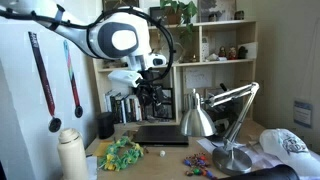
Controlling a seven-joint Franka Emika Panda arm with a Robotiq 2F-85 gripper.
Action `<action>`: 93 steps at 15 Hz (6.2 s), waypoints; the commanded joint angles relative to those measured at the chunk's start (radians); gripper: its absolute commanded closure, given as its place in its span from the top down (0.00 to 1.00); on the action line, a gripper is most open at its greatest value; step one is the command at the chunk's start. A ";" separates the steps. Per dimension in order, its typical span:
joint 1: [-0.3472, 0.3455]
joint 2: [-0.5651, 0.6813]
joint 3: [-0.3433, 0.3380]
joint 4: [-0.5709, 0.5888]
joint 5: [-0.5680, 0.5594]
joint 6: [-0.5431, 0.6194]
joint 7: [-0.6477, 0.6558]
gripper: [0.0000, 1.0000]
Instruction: Open the laptop
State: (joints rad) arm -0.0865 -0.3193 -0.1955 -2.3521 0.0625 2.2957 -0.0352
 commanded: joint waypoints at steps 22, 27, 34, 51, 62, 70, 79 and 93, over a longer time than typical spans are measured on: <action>0.069 0.671 0.201 0.270 0.750 0.408 -0.042 1.00; 0.023 0.821 0.231 0.417 0.756 0.403 0.001 1.00; -0.016 0.915 0.249 0.493 0.758 0.402 0.045 1.00; -0.034 0.980 0.278 0.529 0.807 0.427 0.111 1.00; -0.062 0.994 0.337 0.558 0.971 0.492 0.040 1.00; -0.102 0.963 0.383 0.564 1.063 0.541 -0.065 1.00; -0.139 0.887 0.444 0.546 1.112 0.574 -0.179 1.00; -0.149 0.839 0.565 0.655 1.185 0.617 -0.392 1.00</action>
State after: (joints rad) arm -0.2351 0.5191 0.3295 -1.7464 1.2040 2.9025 -0.3799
